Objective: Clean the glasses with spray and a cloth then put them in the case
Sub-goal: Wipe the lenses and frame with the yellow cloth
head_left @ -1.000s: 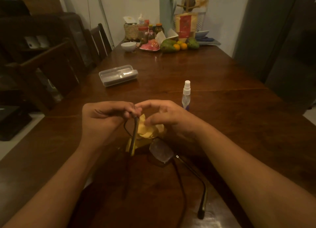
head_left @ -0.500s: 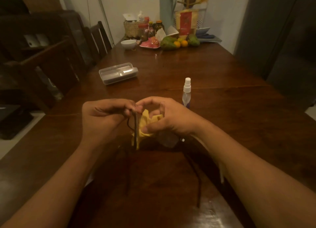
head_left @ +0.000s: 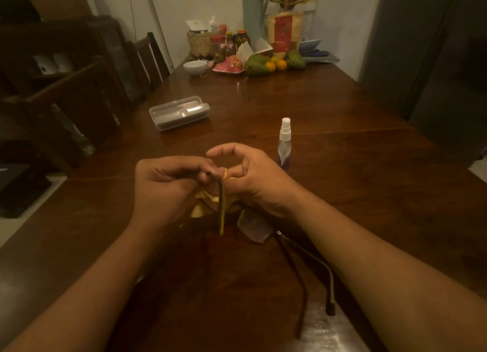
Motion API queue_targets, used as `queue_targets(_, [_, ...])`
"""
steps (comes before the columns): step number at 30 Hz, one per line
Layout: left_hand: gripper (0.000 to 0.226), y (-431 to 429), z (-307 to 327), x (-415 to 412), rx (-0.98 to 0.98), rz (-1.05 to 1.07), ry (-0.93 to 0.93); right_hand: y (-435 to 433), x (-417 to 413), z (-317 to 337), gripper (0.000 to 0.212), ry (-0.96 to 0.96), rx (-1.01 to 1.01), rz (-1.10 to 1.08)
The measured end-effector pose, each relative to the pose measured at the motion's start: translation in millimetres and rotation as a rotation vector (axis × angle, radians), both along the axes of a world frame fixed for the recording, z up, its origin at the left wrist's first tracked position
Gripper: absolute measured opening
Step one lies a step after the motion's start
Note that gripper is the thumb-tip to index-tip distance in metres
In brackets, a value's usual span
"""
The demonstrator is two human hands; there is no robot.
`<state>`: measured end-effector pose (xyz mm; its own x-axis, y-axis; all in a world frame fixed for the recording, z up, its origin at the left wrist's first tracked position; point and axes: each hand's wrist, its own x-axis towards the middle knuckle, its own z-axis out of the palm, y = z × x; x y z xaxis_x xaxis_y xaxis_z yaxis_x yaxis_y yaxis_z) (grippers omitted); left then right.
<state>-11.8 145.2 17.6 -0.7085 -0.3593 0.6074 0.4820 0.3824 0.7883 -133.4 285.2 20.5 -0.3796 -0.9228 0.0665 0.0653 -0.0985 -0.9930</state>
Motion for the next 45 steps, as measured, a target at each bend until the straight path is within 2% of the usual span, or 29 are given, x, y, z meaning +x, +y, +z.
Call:
queue_targets(4, [0.048, -1, 0, 0, 0.01, 0.041, 0.005, 2, -2, 1, 0.06, 0.144, 0.105, 0.06])
queue_targets(8, [0.048, -5, 4, 2, -0.039, 0.069, 0.027, 6, -9, 4, 0.052, 0.133, 0.172, 0.099])
queue_targets(10, [0.049, -5, 3, 2, -0.034, 0.08, 0.026, 7, -12, 3, 0.051, 0.116, 0.165, 0.074])
queue_targets(17, [0.032, -5, 1, 1, 0.048, 0.067, 0.014, 8, -17, -2, 0.049, 0.038, 0.077, -0.095])
queue_targets(21, [0.042, -4, 0, 0, 0.031, 0.08, -0.004, 6, -11, -2, 0.05, 0.025, 0.043, -0.113])
queue_targets(25, [0.052, 4, -3, -1, 0.014, 0.082, -0.032, 1, -4, -2, 0.055, 0.007, 0.044, -0.023])
queue_targets(28, [0.051, 6, -2, 0, 0.017, 0.096, -0.034, 1, -2, -2, 0.057, 0.091, 0.115, 0.066])
queue_targets(31, [0.049, 2, 3, 2, -0.01, 0.116, -0.01, 4, -8, -1, 0.054, 0.093, 0.154, 0.09])
queue_targets(37, [0.058, 1, 6, 3, 0.006, 0.121, -0.01, 7, -16, 0, 0.048, 0.096, 0.126, -0.012])
queue_targets(42, [0.038, -4, 6, 2, 0.013, 0.146, 0.01, 8, -24, -3, 0.036, 0.03, 0.062, -0.116])
queue_targets(45, [0.037, -7, 7, 2, -0.026, 0.195, -0.005, 9, -28, -3, 0.031, 0.09, 0.072, -0.316])
